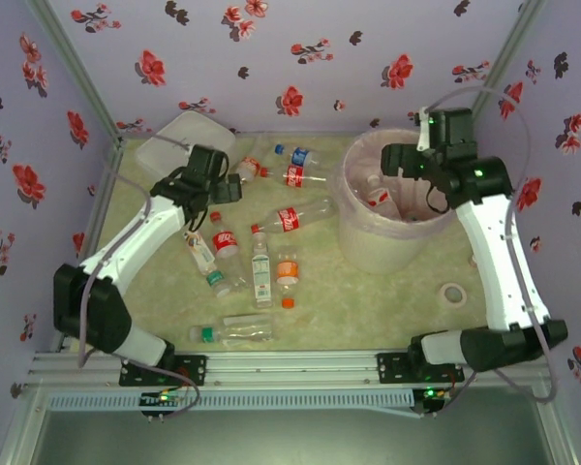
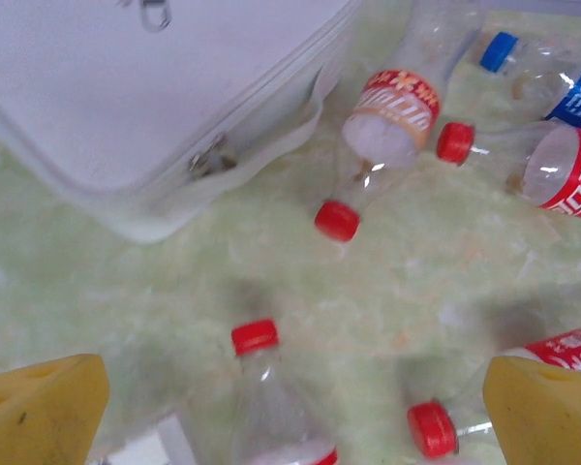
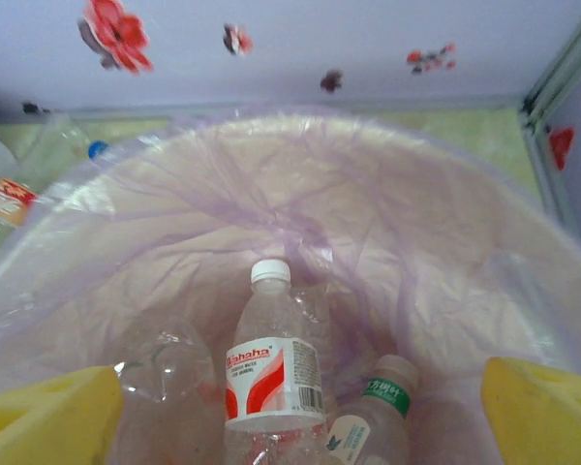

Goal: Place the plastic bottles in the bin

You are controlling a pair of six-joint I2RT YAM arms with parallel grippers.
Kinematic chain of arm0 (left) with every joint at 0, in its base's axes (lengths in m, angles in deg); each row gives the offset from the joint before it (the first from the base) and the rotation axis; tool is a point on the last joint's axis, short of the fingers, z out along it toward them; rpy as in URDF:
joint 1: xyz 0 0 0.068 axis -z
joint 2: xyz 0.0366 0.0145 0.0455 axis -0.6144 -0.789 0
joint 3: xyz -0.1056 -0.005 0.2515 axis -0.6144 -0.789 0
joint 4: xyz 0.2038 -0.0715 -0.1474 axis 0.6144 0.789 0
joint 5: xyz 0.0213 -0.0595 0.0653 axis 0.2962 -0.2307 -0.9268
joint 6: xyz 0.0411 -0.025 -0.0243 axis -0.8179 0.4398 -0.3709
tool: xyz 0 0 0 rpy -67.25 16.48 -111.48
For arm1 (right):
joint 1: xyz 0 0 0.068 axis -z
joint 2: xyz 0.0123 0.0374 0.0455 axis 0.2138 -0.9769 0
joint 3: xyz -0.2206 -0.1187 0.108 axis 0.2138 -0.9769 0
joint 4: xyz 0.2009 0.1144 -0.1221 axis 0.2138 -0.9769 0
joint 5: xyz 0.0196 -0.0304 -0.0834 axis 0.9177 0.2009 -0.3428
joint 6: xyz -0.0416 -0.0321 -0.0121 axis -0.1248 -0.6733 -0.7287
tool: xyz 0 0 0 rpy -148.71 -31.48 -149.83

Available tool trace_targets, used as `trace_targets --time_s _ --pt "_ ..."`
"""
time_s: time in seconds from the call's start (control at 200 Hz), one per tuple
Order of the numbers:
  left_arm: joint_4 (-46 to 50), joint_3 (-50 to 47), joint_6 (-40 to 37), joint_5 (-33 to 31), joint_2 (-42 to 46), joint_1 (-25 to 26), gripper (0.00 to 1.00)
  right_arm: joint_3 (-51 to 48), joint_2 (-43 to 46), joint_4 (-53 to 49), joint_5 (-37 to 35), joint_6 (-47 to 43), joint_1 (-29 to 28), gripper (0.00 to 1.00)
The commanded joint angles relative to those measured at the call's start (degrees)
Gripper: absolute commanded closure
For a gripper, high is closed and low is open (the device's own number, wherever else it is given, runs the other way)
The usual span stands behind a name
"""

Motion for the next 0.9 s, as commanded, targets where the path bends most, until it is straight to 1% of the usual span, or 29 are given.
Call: trace_targets --time_s 0.0,0.15,0.315,0.4,0.49,0.68,0.745,0.805,0.86,0.9 --pt "-2.5 5.5 -10.1 2.8 -5.4 -0.2 0.00 -0.7 4.0 -2.2 -1.7 0.0 0.4 0.01" --pt "-2.5 13.4 -14.7 5.3 -15.4 -0.2 0.02 -4.4 10.0 0.1 -0.2 2.5 0.4 0.00" --pt "-1.4 21.2 -19.1 9.1 -25.0 -0.2 0.04 -4.6 13.6 -2.6 1.0 5.3 0.3 0.00" --pt "-0.8 25.2 -19.7 9.6 -29.3 -0.6 0.08 -5.7 16.2 -2.9 1.7 6.1 0.2 0.00" --pt "2.5 31.3 -20.1 10.3 -34.5 -1.3 0.10 -6.7 18.5 -2.9 1.7 6.1 0.3 0.00" --pt "6.5 39.6 -20.4 11.7 -42.3 -3.5 0.13 -4.0 18.0 -3.7 3.0 5.7 0.3 0.00" --pt "7.5 41.6 -20.1 12.3 -44.4 -4.1 0.15 -3.6 18.0 -3.5 2.9 5.4 0.3 0.00" --pt "8.0 42.7 -20.1 12.3 -45.8 -4.4 0.21 -4.1 18.4 -3.1 2.7 5.3 0.2 0.00" --pt "7.9 43.2 -20.5 12.4 -46.6 -4.5 0.29 -4.6 18.6 -2.8 2.9 5.4 0.3 0.00" --pt "7.9 43.7 -20.9 12.3 -47.1 -4.6 0.31 -4.9 18.6 -2.9 3.1 5.6 0.3 0.00"
